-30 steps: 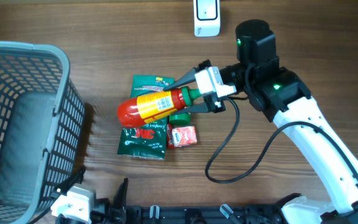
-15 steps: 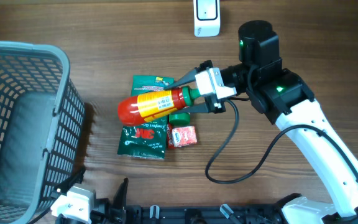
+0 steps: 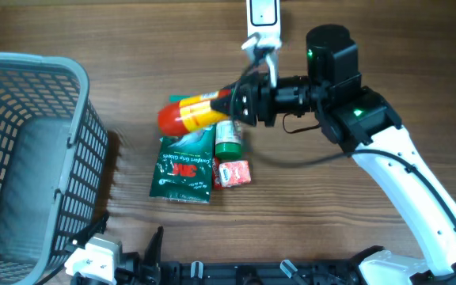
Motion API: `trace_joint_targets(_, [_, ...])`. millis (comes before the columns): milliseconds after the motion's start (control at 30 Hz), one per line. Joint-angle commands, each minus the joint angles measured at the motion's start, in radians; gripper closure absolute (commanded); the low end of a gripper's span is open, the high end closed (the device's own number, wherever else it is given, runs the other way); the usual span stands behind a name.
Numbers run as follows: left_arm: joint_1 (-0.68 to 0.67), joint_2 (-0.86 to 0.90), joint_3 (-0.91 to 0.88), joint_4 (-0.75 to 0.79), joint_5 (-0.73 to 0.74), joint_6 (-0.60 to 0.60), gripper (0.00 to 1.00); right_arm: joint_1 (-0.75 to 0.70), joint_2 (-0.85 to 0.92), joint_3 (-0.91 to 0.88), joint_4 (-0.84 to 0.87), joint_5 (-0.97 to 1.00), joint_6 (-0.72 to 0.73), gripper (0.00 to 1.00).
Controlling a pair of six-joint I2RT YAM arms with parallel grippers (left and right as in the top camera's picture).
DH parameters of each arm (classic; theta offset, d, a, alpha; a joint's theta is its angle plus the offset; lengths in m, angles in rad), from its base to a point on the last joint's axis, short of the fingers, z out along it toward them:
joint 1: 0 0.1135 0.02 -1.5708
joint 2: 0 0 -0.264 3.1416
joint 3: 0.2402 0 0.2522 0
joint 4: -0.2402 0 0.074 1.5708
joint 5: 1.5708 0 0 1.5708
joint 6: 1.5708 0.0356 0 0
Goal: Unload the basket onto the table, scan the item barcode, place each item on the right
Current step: 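Carry bottle to the white scanner and hold barcode over it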
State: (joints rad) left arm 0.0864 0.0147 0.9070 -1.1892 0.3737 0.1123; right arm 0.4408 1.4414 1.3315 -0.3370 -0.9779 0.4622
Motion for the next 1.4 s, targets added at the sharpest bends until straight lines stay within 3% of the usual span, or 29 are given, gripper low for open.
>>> trace_joint_targets(0, [-0.004, -0.008, -0.004, 0.002, 0.018, 0.015, 0.00, -0.054, 0.023, 0.019, 0.015, 0.074, 0.478, 0.73])
trace_joint_targets(300, [-0.004, -0.008, -0.004, 0.002, 0.018, 0.015, 0.00, -0.105, 0.208, 0.019, 0.188, 0.060, 0.882, 0.70])
trace_joint_targets(467, [-0.004, -0.008, -0.004, 0.002, 0.018, 0.015, 0.00, -0.141, 0.387, 0.019, 0.486, -0.035, 1.237, 0.74])
trace_joint_targets(633, [-0.004, -0.008, -0.004, 0.002, 0.019, 0.015, 0.00, -0.183, 0.570, 0.019, 0.904, -0.074, 1.599, 0.76])
trace_joint_targets(700, [-0.004, -0.008, -0.004, 0.002, 0.018, 0.015, 0.00, -0.203, 0.618, 0.024, 0.990, -0.036, 1.609, 0.77])
trace_joint_targets(1033, [-0.004, -0.008, -0.004, 0.002, 0.019, 0.015, 0.00, -0.290, 0.648, 0.026, 0.968, 0.237, 1.609, 0.67])
trace_joint_targets(1200, [-0.004, -0.008, -0.004, 0.002, 0.019, 0.015, 0.00, -0.290, 0.673, 0.041, 0.969, 0.341, 1.609, 0.66])
trace_joint_targets(1367, [-0.004, -0.008, -0.004, 0.002, 0.019, 0.015, 0.00, -0.285, 0.825, 0.219, 0.980, 0.319, 1.609, 0.69])
